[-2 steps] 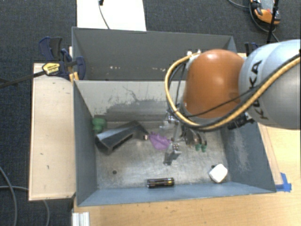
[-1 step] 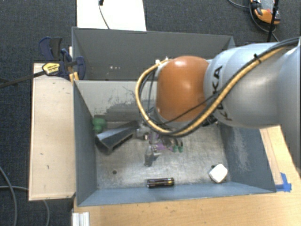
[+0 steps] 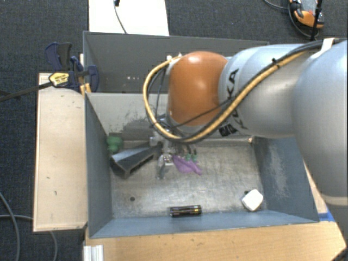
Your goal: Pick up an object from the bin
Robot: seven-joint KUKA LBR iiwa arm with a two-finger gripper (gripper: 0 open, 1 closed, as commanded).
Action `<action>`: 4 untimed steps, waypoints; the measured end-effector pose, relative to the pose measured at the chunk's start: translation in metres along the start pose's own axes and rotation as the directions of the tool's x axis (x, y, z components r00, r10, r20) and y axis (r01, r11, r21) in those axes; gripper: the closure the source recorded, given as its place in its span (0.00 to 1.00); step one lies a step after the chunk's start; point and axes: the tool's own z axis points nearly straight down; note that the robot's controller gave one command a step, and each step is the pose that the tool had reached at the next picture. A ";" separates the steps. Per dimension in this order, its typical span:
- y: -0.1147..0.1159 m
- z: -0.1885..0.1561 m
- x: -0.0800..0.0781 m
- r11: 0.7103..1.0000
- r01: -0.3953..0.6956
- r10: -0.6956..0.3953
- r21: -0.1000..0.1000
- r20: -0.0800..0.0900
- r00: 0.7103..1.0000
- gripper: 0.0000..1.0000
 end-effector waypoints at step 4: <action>0.047 0.068 -0.049 0.827 0.562 -0.562 0.001 0.043 0.826 1.00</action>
Offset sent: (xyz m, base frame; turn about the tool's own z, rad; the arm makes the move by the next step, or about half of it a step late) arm 0.0301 0.0464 -0.0912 -0.3599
